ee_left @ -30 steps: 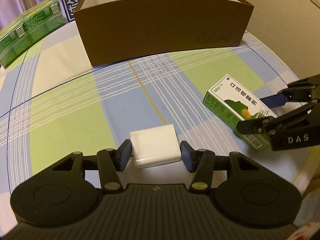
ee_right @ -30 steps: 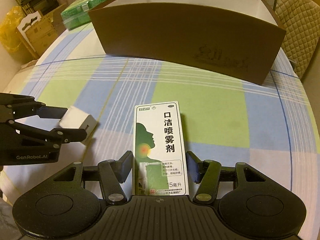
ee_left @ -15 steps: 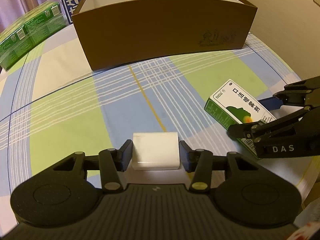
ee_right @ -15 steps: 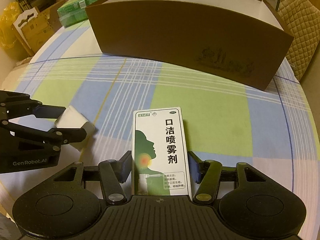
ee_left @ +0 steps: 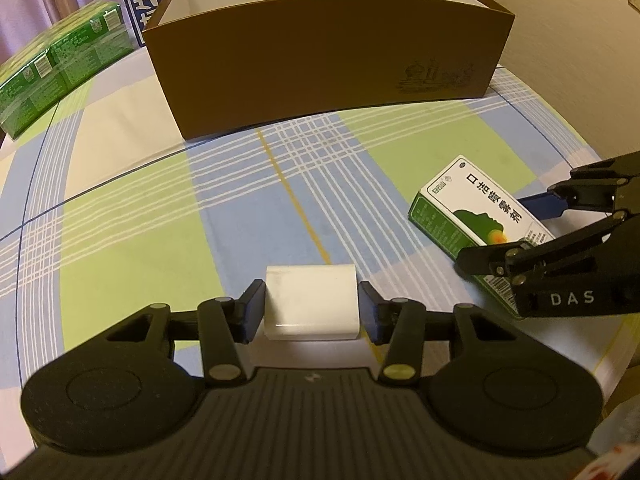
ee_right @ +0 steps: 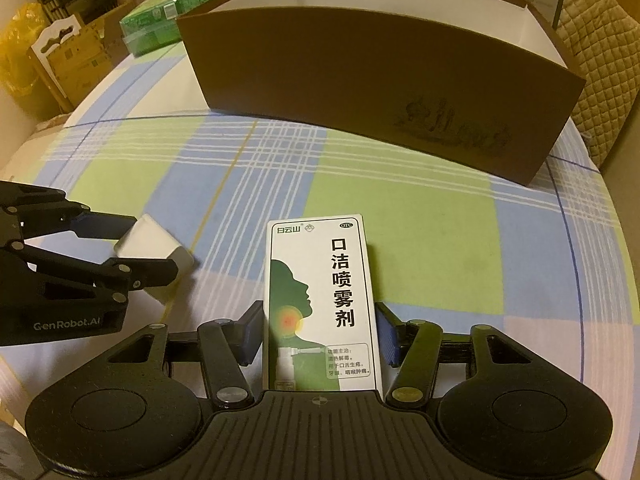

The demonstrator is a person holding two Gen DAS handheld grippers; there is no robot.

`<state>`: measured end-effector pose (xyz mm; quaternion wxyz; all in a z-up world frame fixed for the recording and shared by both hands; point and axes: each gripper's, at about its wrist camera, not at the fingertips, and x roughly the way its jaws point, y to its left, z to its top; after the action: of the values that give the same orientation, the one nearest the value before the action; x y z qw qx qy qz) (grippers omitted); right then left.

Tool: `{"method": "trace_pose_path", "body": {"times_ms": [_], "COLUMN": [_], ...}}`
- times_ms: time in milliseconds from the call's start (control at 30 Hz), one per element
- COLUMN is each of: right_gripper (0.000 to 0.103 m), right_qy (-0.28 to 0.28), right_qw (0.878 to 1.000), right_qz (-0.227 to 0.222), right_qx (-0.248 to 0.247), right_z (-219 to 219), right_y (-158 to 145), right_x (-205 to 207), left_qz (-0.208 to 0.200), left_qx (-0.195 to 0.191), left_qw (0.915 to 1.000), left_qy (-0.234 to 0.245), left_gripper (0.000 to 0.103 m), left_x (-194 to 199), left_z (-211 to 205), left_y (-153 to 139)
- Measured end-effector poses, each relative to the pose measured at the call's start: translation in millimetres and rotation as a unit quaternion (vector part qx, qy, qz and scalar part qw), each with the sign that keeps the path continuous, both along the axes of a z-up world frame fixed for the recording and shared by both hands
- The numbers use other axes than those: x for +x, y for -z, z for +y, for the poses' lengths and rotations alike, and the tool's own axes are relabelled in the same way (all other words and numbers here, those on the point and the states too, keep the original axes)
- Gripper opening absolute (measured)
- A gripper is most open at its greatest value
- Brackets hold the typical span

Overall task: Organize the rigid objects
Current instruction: 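Grasp the white smart plug with the left tool while the right tool holds the carton, then carry the plug with the left tool while the right tool carries the carton into the box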

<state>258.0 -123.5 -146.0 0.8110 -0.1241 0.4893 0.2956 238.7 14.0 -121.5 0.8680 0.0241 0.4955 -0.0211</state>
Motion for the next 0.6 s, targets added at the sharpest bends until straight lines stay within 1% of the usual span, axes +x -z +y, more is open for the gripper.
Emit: {"method": "trace_pose_path", "body": {"times_ms": [367, 600], "right_gripper": [0.053, 0.053], "right_qy": [0.002, 0.0], "right_qw": [1.0, 1.0], "right_qz": [-0.007, -0.012], "right_qx": [0.015, 0.029], "right_z": [-4, -4], "right_y": [-10, -22], "right_x": [-2, -3], "left_qz": [-0.015, -0.027], "left_qx": [-0.001, -0.005], "left_qw": [0.9999, 0.9996], "left_qy": [-0.005, -0.011], "left_gripper": [0.044, 0.044], "left_x": [-2, -3], "left_z": [-2, 1], "left_y": [-13, -26]}}
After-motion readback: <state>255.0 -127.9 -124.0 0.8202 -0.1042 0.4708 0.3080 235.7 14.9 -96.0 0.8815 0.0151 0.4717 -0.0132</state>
